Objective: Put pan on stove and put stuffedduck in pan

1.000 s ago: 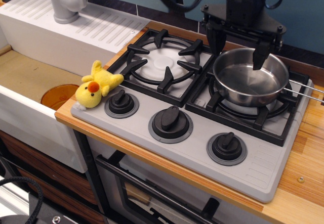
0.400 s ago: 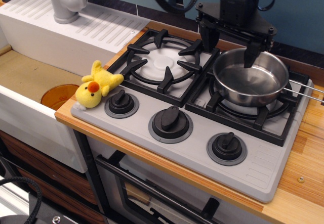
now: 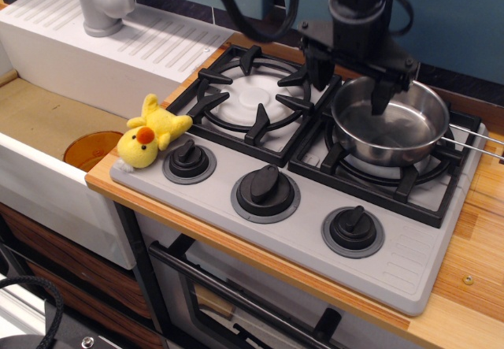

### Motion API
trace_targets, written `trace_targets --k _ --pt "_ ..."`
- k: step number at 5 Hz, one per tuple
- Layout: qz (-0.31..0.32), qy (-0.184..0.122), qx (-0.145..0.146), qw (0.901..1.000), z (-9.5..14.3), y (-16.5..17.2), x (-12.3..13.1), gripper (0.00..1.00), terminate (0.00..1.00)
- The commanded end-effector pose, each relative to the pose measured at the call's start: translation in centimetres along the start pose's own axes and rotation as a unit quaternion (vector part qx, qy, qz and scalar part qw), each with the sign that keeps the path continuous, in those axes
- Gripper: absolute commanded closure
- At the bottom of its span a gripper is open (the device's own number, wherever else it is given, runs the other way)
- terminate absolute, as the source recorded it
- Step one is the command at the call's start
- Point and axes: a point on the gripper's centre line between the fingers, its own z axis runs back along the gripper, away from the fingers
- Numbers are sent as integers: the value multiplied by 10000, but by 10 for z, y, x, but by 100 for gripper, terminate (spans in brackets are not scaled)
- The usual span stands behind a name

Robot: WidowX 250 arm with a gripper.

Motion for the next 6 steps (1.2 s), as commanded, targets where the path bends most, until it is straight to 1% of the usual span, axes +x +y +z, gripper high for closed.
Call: trace_targets --k 1,2,3,6 --pt "14 -233 -69 9997 -6 0 6 0 0" --pt "118 -47 -122 9998 -9 -6 1 100 0" --pt "194 -38 -103 9998 -10 -13 -2 100 0" --pt "247 137 -133 9995 5 -21 -9 100 0"
